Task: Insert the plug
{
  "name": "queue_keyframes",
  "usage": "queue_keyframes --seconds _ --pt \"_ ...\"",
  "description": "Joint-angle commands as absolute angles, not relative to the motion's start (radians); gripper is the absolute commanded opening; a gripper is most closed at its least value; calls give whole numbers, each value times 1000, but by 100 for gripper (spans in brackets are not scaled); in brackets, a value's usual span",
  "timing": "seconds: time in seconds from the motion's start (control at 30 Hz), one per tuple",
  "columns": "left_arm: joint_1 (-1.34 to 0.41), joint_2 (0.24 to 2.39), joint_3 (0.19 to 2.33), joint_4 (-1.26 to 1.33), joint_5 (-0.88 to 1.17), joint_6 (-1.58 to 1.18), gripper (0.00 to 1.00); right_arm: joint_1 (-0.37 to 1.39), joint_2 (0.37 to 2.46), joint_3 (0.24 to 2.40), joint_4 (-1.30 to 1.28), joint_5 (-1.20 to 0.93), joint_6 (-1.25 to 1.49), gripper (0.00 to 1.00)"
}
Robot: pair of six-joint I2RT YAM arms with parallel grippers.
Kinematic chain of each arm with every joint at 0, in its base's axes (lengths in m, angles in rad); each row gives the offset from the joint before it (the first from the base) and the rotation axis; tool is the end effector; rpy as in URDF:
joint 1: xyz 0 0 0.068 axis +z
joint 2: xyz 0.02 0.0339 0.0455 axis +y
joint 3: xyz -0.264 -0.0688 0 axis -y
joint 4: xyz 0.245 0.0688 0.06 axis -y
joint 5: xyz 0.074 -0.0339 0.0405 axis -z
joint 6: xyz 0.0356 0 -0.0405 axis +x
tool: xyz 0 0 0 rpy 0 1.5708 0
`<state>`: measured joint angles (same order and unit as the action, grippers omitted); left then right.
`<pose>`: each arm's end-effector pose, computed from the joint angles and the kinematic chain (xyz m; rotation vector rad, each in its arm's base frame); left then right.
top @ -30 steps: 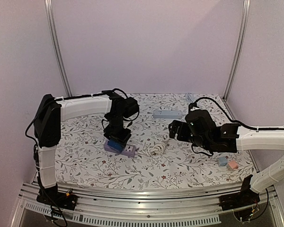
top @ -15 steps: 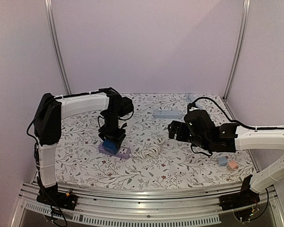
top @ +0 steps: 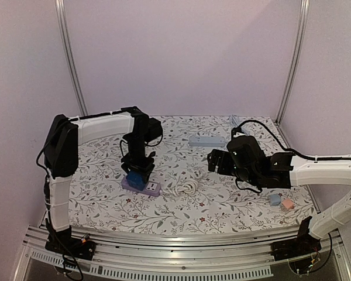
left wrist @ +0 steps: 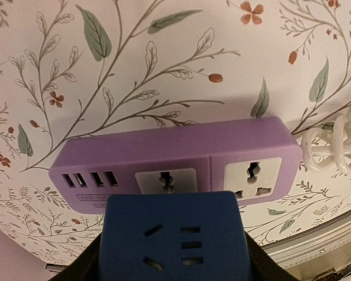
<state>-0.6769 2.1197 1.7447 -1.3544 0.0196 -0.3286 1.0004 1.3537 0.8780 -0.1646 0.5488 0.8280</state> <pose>0.3039 -0.2451 0.1966 -0.5161 -2.9470 -0.0889 0.1734 0.2358 0.2501 0.1161 2.1398 0.4791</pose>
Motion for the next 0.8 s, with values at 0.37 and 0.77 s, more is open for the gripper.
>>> queue_keyframes --seconds 0.37,0.77 --pt "-696 2072 1429 -1031 -144 -433 0 999 1374 905 -169 564 819 99" --pt "-659 2277 1579 -1109 -11 -305 13 1000 1396 918 -174 559 809 99"
